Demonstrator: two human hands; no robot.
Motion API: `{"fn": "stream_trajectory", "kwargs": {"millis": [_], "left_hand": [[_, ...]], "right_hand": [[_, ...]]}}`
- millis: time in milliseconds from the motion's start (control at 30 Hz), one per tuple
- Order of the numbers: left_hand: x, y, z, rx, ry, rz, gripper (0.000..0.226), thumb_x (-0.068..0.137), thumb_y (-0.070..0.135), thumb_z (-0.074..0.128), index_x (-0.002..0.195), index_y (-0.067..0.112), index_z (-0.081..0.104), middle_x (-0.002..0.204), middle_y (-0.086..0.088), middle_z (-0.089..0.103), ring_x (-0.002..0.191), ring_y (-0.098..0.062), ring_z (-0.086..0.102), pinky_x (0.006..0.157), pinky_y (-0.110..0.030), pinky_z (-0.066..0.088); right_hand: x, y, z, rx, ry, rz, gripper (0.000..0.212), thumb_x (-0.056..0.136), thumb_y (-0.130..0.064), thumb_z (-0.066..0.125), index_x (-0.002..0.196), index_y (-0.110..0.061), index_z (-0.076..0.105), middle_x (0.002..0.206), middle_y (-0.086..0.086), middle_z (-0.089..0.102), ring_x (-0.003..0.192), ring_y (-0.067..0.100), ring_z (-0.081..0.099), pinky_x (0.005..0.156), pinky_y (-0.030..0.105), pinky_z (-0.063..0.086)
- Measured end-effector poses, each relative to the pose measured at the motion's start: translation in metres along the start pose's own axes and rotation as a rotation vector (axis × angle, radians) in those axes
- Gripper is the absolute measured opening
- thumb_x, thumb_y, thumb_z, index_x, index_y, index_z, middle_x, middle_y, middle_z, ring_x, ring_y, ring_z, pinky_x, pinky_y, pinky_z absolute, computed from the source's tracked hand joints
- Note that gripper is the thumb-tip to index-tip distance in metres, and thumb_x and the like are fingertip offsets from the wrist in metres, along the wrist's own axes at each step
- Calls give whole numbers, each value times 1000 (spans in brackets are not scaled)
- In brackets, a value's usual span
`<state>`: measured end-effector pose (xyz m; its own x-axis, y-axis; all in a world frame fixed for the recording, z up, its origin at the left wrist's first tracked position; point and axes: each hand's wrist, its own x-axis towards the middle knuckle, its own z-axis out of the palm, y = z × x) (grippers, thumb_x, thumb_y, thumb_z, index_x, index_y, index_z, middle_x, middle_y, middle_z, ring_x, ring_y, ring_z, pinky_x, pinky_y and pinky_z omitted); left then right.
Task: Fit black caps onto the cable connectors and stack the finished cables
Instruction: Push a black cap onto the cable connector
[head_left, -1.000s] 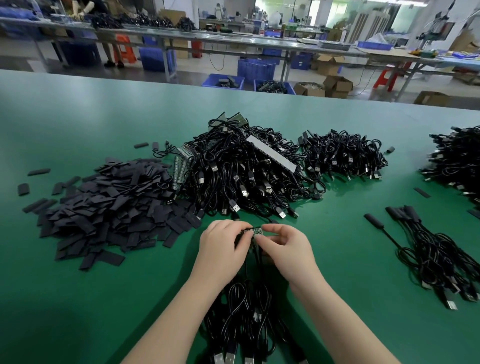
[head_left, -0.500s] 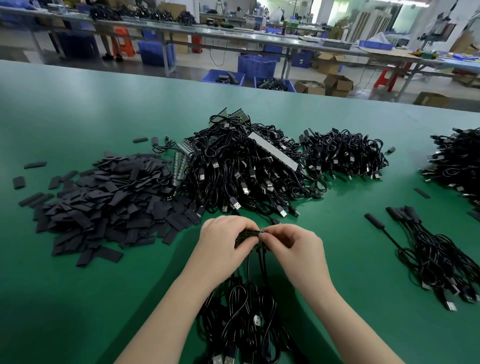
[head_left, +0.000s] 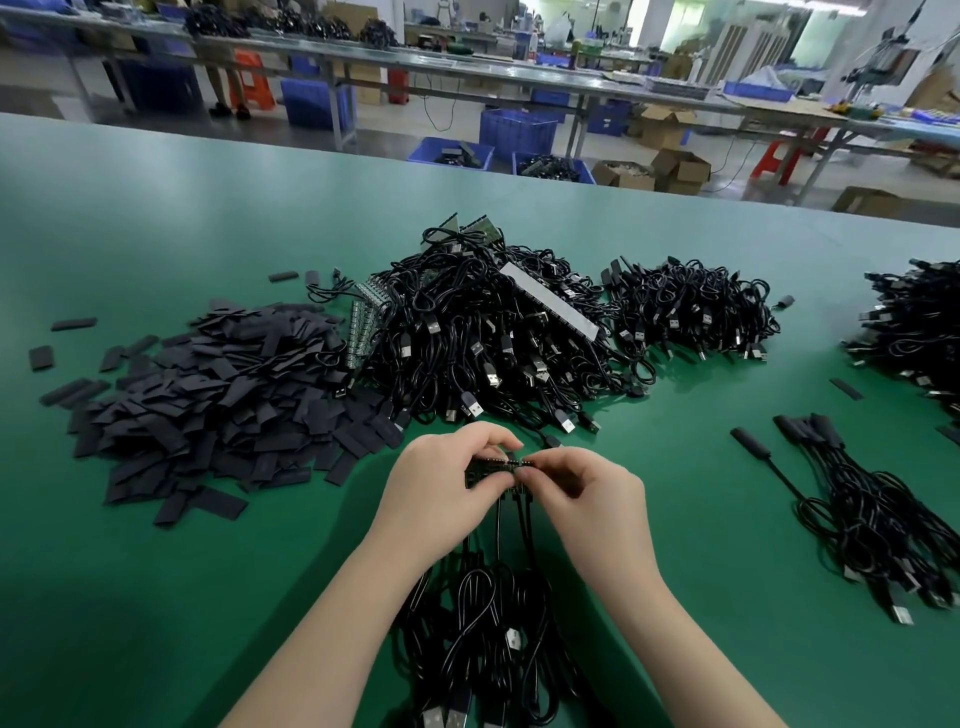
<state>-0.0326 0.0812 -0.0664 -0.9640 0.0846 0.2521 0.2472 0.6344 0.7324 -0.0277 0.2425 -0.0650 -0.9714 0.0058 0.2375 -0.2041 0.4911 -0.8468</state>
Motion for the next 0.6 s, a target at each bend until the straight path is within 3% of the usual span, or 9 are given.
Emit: {"fn": "stream_trajectory", "kwargs": {"millis": [100,200,300,433,600], "left_hand": [[-1,1,3,-21,24,-47,31,82,30,71,98,52,55,88,27,65,96,10,57,78,-15,44],[-2,3,8,-43,64,-77,34,80,27,73,93,49,52,86,24,66,94,6,59,79,-22,47],[-2,4,12,-59,85,-92,35,79,23,74,92,46,51,84,25,66,92,6,59,78,-20,47],[-1,3,15,-65,84,-99,34,79,22,73,89,44,50,82,25,66,90,6,58,74,-12,43],[0,0,18,-31,94,-98,36,81,23,74,80,47,48,78,26,64,89,10,57,70,-4,36]], "right_hand": [[0,-1,2,-63,13,-34,36,83,-15,79,73,-46,63,72,-21,69,76,-6,65,69,6,47],[-2,1,6,-97,59,-47,19,84,-15,78,79,-31,71,77,-16,69,76,0,65,71,15,51],[-4,3,10,-102,100,-31,12,85,-14,76,82,-24,72,79,-13,68,78,2,64,73,21,52],[-6,7,12,-150,152,-78,10,85,-10,76,81,-18,72,76,-16,63,77,-2,61,69,8,44],[-10,11,12,-169,208,-71,10,85,-7,75,80,-14,72,75,-18,59,77,-6,57,72,4,41]]}}
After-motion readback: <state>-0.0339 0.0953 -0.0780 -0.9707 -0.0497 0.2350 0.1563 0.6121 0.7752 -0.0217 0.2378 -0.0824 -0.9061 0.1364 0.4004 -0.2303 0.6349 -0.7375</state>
